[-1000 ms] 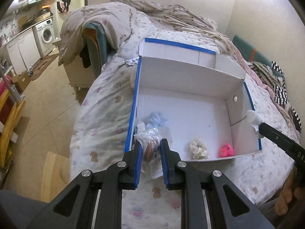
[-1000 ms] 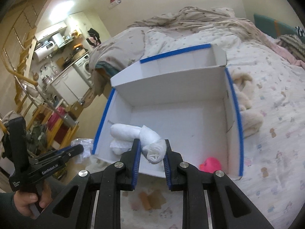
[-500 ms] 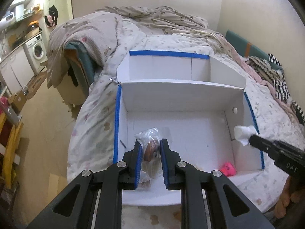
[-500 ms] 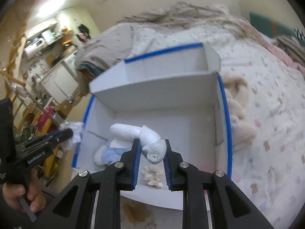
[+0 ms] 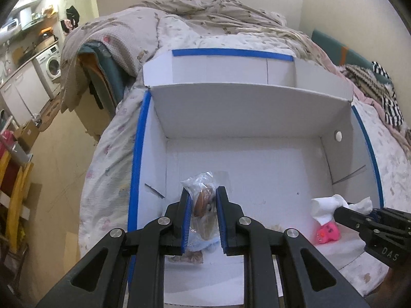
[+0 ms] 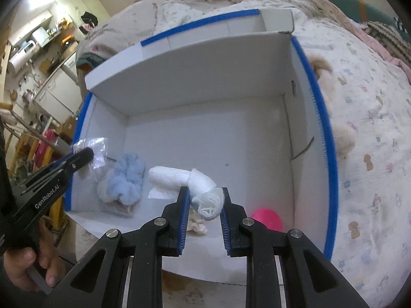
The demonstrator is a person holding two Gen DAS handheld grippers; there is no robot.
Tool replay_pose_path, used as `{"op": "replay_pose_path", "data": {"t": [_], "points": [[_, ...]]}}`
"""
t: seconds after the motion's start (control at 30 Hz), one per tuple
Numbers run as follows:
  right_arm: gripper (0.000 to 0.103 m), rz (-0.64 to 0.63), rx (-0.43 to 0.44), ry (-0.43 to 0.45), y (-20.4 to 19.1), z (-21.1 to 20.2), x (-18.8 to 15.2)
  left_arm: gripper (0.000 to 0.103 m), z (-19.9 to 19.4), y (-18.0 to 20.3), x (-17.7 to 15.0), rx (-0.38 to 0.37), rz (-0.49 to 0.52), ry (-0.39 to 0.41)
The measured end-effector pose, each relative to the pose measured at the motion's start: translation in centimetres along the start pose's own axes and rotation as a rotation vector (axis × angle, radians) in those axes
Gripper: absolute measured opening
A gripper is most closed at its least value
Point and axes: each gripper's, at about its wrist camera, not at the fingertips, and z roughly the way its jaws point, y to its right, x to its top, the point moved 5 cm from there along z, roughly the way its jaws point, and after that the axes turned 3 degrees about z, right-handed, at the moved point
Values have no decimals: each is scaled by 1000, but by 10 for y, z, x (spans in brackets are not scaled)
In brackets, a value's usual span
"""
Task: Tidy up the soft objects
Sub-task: 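Carry the plastic bag and the white cloth over into the box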
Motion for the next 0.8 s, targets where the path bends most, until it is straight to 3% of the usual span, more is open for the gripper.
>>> {"op": "replay_pose_path", "data": {"t": [0.37,0.8], "points": [[24,-22,-29,-59,-3,16,-3,17,26,13,-10,-3,45,-76],[24,9,-62,-98,2,28,-5,18,41,16,-20,3,42,-108]]}}
